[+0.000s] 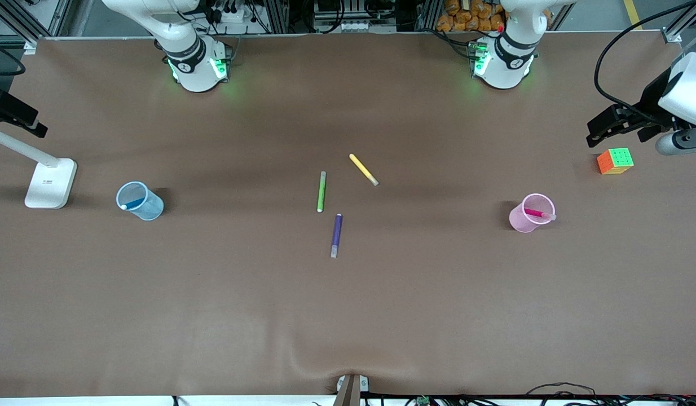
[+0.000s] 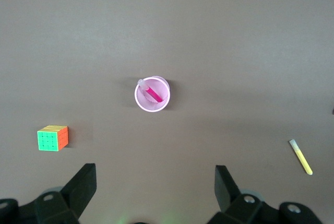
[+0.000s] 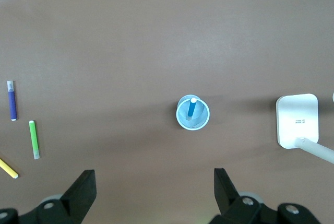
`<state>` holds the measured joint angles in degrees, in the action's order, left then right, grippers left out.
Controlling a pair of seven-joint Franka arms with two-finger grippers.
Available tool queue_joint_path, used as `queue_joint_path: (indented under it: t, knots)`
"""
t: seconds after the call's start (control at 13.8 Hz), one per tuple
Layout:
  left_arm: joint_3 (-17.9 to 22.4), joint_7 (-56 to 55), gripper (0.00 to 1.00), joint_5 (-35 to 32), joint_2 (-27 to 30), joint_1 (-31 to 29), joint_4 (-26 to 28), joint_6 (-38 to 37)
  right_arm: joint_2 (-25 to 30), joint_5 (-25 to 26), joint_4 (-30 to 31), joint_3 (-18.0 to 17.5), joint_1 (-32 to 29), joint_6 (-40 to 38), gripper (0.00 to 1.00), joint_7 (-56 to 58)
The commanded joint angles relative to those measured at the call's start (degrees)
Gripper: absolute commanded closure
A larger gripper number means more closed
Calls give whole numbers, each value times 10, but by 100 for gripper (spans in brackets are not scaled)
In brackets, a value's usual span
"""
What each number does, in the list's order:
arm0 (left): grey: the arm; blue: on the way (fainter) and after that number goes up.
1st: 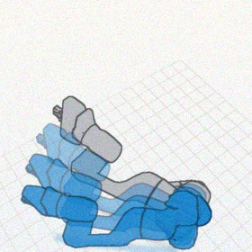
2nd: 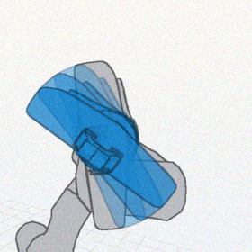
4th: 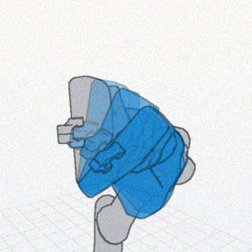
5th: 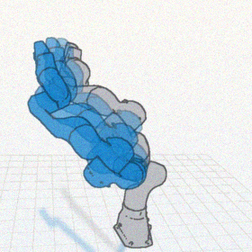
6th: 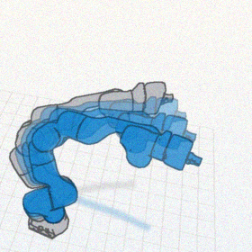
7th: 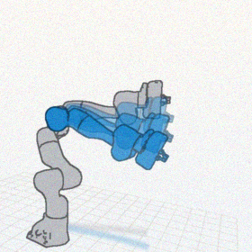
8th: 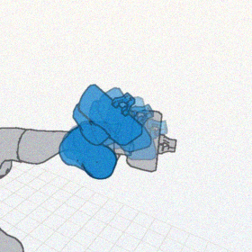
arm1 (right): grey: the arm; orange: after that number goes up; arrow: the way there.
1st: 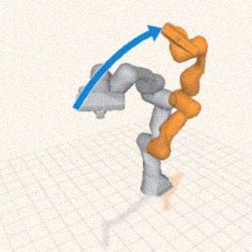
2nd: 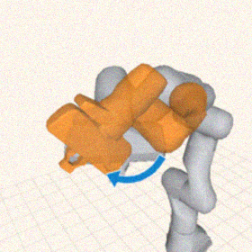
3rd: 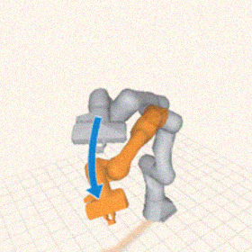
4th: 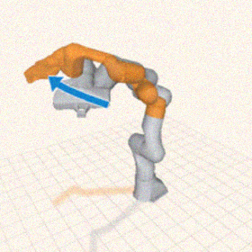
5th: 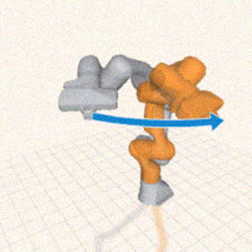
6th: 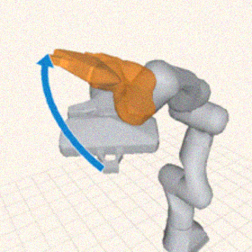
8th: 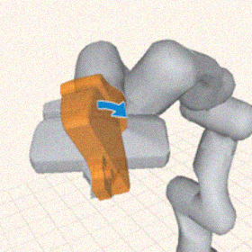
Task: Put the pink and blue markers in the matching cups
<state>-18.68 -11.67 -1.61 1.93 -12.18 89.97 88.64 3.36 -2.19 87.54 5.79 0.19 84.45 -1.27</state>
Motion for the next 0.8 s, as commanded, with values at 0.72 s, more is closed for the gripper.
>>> queue_joint_path:
  t: [0.72]
  knots:
    - [0, -5, 0, -10, 4, -4, -9, -6, -7, 2, -14, -1, 1, -10, 0, 7]
